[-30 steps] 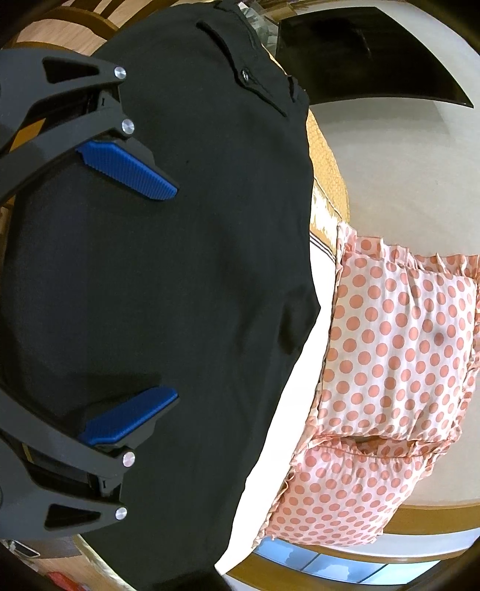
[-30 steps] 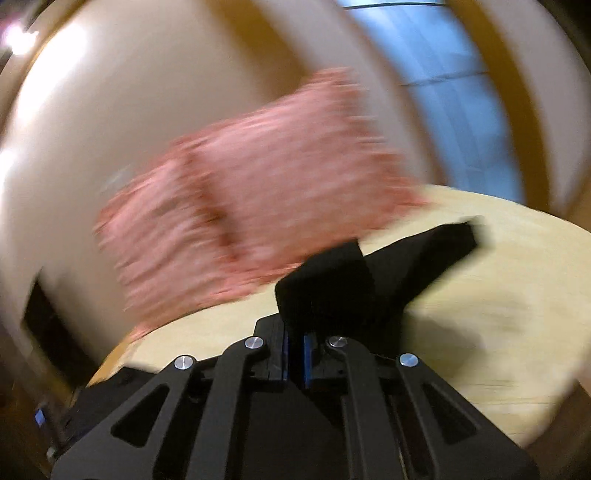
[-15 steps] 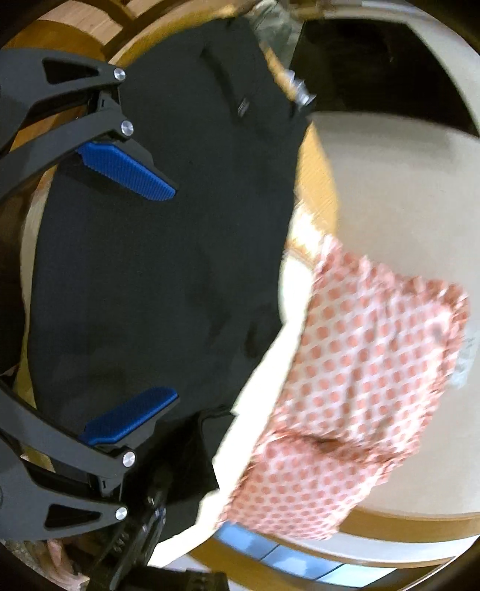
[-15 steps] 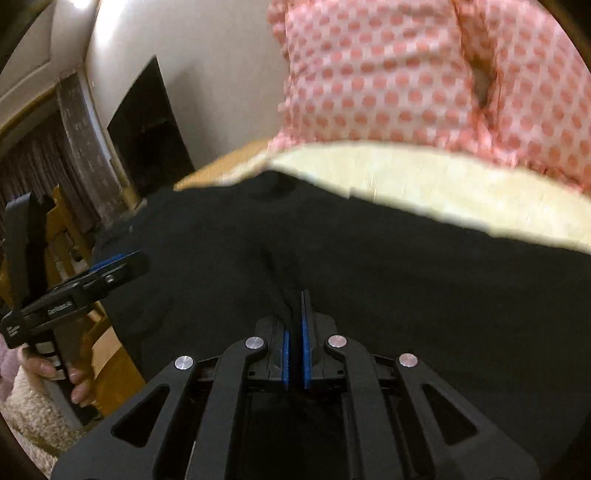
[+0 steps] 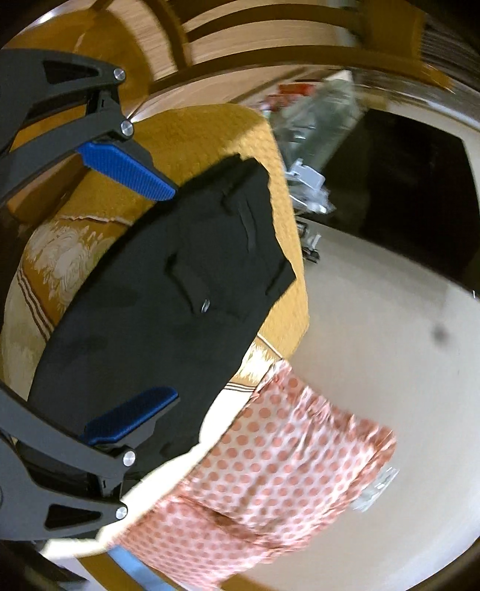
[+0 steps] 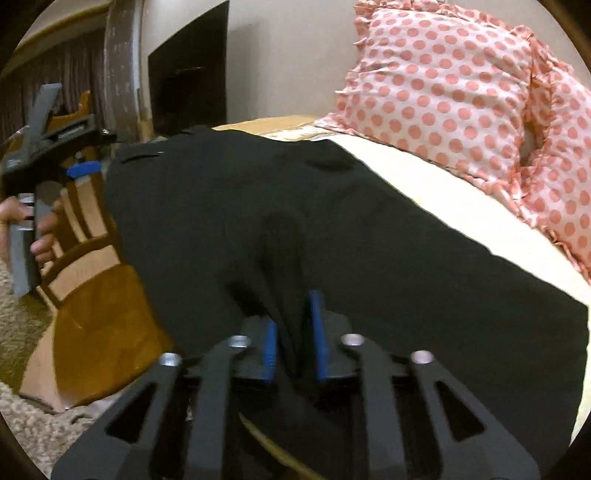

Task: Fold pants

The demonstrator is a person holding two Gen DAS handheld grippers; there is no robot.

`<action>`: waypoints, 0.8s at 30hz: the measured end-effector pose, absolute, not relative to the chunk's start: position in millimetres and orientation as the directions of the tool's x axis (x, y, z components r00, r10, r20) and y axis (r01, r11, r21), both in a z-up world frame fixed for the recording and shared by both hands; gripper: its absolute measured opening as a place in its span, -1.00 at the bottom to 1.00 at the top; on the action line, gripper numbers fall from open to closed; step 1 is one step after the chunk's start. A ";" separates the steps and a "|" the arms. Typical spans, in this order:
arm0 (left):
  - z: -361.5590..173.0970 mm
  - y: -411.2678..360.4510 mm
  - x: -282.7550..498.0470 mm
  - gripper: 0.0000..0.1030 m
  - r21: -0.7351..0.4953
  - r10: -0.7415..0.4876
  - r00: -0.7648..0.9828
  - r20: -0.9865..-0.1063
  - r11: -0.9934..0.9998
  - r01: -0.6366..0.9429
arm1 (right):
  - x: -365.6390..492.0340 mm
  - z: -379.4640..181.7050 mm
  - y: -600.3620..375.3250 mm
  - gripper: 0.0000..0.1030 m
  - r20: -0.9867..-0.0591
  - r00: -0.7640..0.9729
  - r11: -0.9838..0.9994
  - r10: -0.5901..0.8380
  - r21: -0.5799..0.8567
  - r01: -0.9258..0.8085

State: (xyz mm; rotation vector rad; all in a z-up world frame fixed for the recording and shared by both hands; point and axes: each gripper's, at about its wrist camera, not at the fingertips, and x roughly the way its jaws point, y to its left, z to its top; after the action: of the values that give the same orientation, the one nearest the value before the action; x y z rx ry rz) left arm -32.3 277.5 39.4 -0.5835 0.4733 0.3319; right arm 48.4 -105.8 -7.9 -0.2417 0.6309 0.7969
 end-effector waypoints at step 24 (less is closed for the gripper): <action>30.5 298.7 -20.4 0.52 -0.542 0.078 0.829 -0.554 0.721 -0.431 | 64.5 -16.0 -128.4 0.12 -0.569 0.549 0.730 0.612 0.140 -0.669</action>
State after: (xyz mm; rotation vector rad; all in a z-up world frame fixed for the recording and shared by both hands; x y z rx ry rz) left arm -20.4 298.7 30.5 -0.7160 0.5306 0.2958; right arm 64.5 -128.4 -16.0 -0.0975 0.6349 0.7594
